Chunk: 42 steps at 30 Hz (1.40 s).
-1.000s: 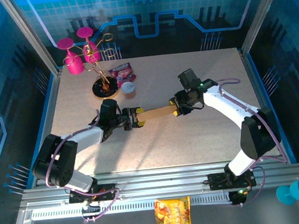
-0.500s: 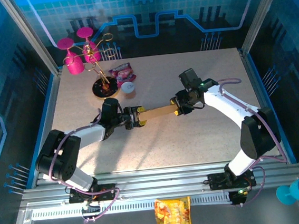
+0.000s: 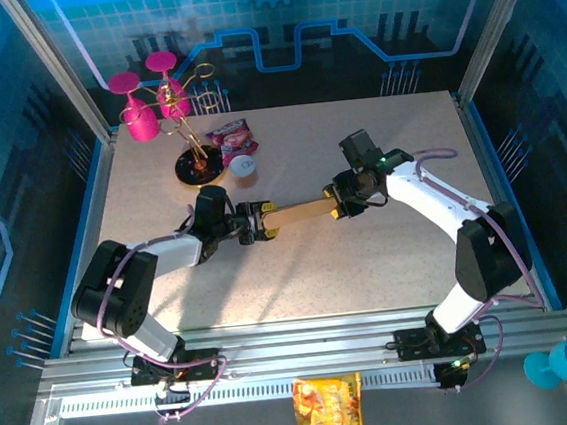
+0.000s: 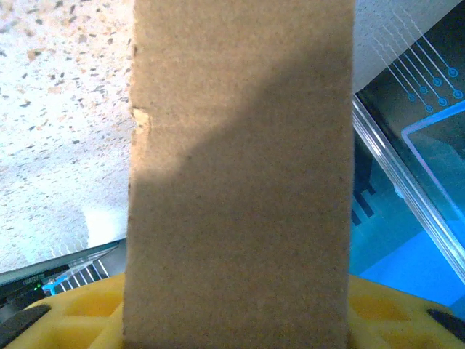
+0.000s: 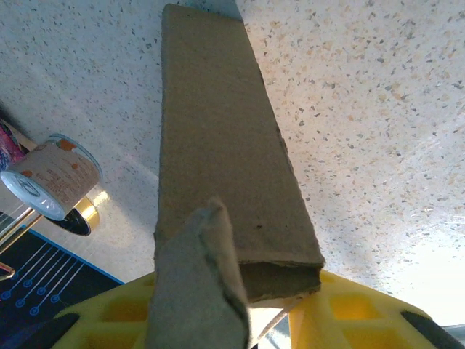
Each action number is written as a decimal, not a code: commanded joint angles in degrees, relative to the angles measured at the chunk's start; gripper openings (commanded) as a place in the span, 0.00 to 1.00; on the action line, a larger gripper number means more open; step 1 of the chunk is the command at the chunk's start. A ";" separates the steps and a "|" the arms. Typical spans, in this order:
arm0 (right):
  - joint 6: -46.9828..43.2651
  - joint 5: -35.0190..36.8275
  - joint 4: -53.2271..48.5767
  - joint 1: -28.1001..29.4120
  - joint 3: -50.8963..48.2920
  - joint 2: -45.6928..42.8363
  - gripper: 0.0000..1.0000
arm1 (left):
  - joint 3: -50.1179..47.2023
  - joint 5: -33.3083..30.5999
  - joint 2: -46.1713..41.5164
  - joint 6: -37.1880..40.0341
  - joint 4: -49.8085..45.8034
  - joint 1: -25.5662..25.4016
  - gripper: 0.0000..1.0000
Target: Fold the paper box
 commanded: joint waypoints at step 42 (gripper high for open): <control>-78.80 6.20 -9.86 -8.54 4.90 -11.88 0.35 | 4.12 -1.21 -1.35 -17.45 -9.21 0.80 0.21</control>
